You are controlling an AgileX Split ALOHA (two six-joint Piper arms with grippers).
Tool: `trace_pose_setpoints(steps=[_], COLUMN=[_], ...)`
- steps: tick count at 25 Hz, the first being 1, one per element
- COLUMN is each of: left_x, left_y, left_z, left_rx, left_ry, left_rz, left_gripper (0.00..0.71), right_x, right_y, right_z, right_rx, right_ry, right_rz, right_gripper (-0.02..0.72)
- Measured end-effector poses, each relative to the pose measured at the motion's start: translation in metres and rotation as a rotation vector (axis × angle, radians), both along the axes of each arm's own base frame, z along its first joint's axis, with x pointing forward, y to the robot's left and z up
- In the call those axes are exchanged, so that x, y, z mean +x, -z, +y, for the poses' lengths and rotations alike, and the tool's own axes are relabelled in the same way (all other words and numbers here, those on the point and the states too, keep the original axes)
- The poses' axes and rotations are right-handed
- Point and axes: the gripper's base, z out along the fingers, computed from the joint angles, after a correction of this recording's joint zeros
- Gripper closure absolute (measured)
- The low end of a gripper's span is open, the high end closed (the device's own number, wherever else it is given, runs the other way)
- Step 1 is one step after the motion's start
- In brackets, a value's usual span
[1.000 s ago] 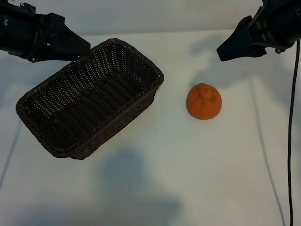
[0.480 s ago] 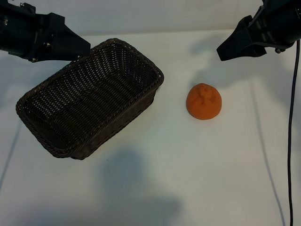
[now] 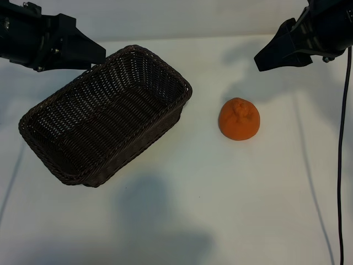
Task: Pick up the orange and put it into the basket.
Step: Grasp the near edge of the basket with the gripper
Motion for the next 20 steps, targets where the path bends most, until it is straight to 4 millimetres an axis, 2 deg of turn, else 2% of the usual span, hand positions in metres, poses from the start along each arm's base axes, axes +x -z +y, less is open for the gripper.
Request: trace_pose_setpoints(steps=[13, 20], left_x=[0.001, -0.002], left_y=[0.0, 0.002], left_z=[0.003, 0.037], left_rx=[-0.012, -0.014], left_ry=[-0.036, -0.104], left_rz=[0.026, 0.112], left_gripper=[0.287, 0.287], right_x=[0.0, 0.0], right_y=[0.0, 0.0], right_z=[0.0, 0.0], right_rx=[0.0, 0.0], right_ry=[0.0, 0.001], right_rz=[0.0, -0.001], right_gripper=[0.259, 0.259])
